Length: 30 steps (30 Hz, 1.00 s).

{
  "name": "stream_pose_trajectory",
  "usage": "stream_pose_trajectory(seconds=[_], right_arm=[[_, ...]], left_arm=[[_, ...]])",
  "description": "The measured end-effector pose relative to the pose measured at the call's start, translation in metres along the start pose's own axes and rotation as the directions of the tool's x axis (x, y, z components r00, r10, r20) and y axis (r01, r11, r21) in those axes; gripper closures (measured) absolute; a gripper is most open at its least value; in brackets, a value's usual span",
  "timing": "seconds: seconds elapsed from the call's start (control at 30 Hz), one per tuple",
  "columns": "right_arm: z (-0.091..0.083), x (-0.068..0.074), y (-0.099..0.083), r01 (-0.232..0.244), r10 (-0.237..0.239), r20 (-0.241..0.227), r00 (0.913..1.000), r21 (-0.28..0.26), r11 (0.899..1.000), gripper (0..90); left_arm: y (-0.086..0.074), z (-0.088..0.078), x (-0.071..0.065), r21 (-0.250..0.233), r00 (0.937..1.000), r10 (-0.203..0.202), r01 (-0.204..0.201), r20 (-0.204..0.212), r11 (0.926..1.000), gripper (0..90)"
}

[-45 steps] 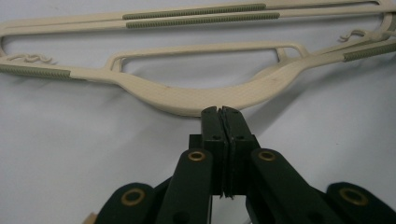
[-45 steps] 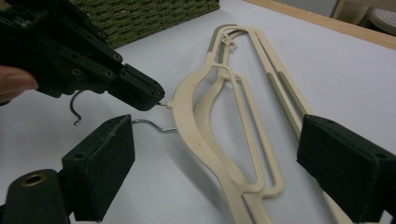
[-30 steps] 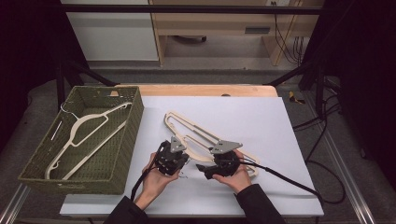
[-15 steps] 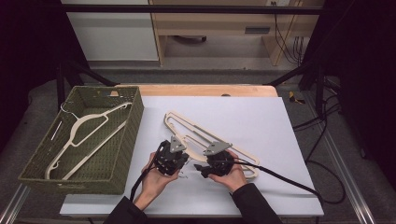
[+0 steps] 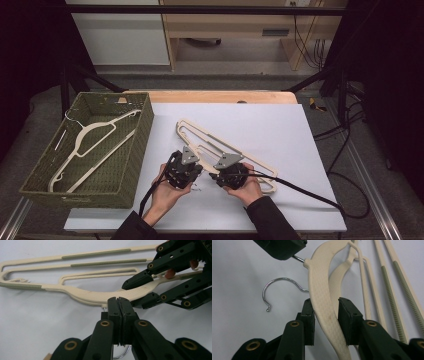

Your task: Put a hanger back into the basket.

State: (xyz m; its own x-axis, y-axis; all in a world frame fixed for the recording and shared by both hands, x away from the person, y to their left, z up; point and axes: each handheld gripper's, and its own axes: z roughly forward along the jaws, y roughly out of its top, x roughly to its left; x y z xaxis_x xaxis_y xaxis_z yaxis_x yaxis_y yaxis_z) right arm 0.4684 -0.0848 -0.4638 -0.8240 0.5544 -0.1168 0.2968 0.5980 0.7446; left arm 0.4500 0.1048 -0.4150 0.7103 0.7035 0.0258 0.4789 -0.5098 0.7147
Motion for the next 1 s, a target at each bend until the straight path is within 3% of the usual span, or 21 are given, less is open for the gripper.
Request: stream_pose_trajectory(seconds=[0.07,0.17,0.27,0.4,0.53,0.73,0.83,0.87,1.0], right_arm=[[-0.001,0.000,0.000,0.005,-0.005,-0.001,1.0000,-0.003,1.000,68.7],[-0.002,0.000,0.000,0.012,-0.012,0.006,0.9999,-0.006,1.000,69.0],[-0.003,0.001,0.000,0.022,-0.022,0.011,0.9997,-0.002,1.000,69.3],[-0.006,0.001,0.001,0.029,-0.029,0.022,0.9993,0.000,1.000,70.1],[-0.012,-0.001,0.002,0.040,-0.040,0.034,0.9986,-0.012,0.999,71.4],[-0.025,-0.006,0.005,0.036,-0.034,0.053,0.9980,-0.030,0.999,74.4],[-0.031,-0.008,0.006,0.032,-0.029,0.069,0.9972,-0.040,0.999,76.3],[-0.034,-0.010,0.007,0.031,-0.028,0.074,0.9969,-0.048,0.998,77.0],[-0.043,-0.014,0.007,0.030,-0.024,0.102,0.9945,-0.061,0.998,79.7]], left_arm=[[0.000,-0.002,0.001,-0.008,0.9999,-0.002,0.002,0.010,1.0000,88.3],[0.001,-0.005,0.001,-0.065,0.9998,-0.010,0.011,0.015,0.9978,86.2],[0.002,-0.014,0.005,-0.131,0.9991,-0.005,0.011,0.043,0.9913,73.7],[0.005,-0.031,0.010,-0.239,0.9970,-0.008,0.026,0.077,0.9707,52.5],[0.005,-0.048,0.018,-0.329,0.9976,-0.017,0.038,0.067,0.9435,40.5],[0.003,-0.070,0.036,-0.401,0.9940,-0.043,0.080,0.101,0.9126,29.7],[0.001,-0.075,0.042,-0.398,0.9956,-0.040,0.071,0.084,0.9145,25.1],[0.001,-0.075,0.043,-0.404,0.9956,-0.044,0.074,0.083,0.9120,24.4],[-0.002,-0.075,0.045,-0.387,0.9969,-0.030,0.056,0.073,0.9205,22.0]])
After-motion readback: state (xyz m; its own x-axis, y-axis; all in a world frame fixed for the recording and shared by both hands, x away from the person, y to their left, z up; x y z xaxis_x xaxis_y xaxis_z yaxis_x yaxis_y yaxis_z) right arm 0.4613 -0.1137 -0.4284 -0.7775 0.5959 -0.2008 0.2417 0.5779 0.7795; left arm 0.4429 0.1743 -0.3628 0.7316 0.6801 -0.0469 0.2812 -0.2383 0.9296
